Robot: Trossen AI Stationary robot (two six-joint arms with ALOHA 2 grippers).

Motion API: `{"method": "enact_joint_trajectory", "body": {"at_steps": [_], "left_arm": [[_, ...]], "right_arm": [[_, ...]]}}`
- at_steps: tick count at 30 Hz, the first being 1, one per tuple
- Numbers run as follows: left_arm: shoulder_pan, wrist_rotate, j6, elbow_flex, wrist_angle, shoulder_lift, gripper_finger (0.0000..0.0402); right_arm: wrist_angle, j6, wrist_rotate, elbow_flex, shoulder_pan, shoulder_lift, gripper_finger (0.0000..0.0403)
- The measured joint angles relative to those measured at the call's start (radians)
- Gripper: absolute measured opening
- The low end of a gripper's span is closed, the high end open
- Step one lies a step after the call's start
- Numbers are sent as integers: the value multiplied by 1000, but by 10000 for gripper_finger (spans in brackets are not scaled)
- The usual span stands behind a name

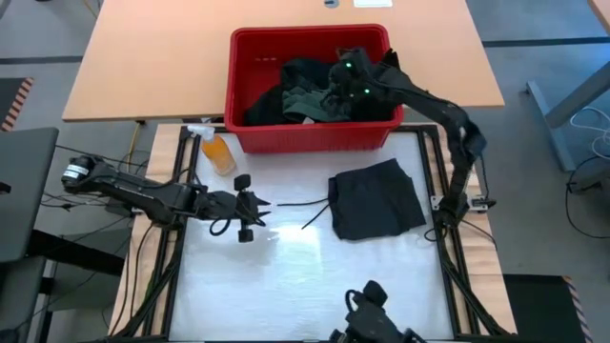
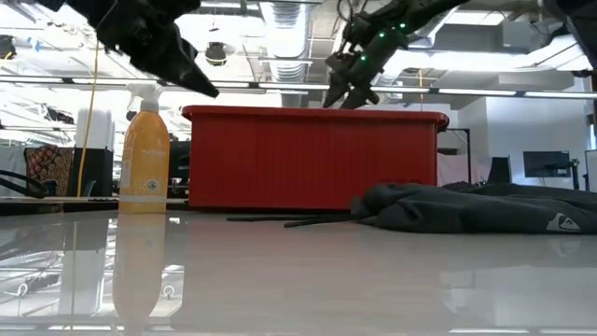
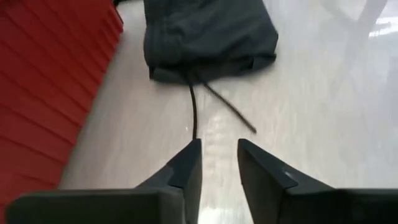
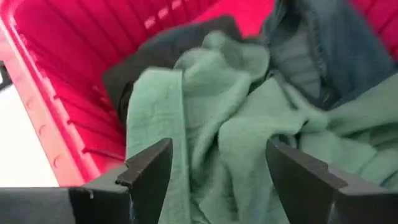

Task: Fold laundry
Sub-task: Fold the dark green shirt

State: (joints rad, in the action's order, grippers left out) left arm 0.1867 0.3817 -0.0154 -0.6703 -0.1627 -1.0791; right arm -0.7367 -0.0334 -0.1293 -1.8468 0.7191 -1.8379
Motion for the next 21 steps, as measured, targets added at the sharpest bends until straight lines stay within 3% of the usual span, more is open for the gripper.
{"method": "enact_joint_trajectory", "body": {"at_steps": [4, 9, 12, 16, 21], "left_arm": [[0, 0, 12, 8, -24, -1, 117], [0, -1, 24, 8, -27, -1, 122], [0, -10, 24, 8, -29, -1, 122], [0, -10, 29, 7, -30, -1, 122], [0, -10, 52, 8, -39, -1, 122]], "right_arm": [[-108, -4, 18, -73, -12, -61, 274], [-206, -8, 160, -116, -35, -78, 232], [-239, 5, 170, -118, -39, -82, 172], [-209, 30, 115, -119, -44, -72, 35], [-63, 33, 75, -152, -51, -19, 21]]}}
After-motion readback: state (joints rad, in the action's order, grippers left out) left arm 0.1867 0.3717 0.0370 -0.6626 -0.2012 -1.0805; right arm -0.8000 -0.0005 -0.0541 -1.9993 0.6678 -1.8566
